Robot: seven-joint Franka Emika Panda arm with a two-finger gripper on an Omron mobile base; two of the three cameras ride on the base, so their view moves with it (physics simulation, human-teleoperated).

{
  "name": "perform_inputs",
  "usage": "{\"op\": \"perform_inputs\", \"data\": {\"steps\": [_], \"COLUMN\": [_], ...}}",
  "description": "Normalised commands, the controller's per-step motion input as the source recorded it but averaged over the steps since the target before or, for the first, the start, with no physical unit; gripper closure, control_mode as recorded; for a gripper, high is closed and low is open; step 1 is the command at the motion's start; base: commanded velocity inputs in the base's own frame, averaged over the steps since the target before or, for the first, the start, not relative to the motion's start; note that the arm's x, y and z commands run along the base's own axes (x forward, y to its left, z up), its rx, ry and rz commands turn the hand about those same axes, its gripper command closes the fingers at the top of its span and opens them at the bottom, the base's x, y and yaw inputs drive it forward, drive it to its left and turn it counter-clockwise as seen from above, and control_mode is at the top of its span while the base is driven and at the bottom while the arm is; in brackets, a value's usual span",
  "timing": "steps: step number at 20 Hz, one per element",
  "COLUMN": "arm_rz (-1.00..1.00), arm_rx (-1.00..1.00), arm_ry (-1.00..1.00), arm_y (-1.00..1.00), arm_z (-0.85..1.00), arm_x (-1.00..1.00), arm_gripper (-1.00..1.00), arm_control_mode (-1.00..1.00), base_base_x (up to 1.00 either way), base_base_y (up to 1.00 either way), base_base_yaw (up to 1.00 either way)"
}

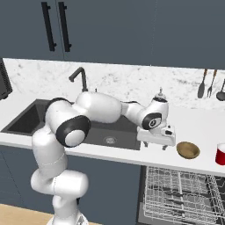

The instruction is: Pick up the cup and bowl from the counter, place them in the dishwasher, and close the dishwasher door.

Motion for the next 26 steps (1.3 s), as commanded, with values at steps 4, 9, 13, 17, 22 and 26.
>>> {"op": "perform_inputs", "data": {"steps": [4,9,13,17,22,26], "arm_rz": [0.03,0.03,0.00,0.00,0.00,0.00], "arm_rx": [0.00,0.00,0.00,0.00,0.00,0.00], "arm_ry": [0.00,0.00,0.00,-0.01,0.00,0.00], "arm_y": [-0.71,-0.30,-0.01,-0.13,-0.24,-0.33], "arm_z": [-0.17,-0.04,0.00,0.00,0.00,-0.05], "arm_x": [0.58,0.36,0.01,0.00,0.00,0.00], "arm_gripper": [-1.00,-1.00,-1.00,-1.00,-1.00,-1.00], "arm_control_mode": [-1.00,-1.00,-1.00,-1.00,-1.00,-1.00], "base_base_x": [0.00,0.00,0.00,0.00,0.00,0.00], "base_base_y": [0.00,0.00,0.00,0.00,0.00,0.00], "base_base_yaw": [0.00,0.00,0.00,0.00,0.00,0.00]}}
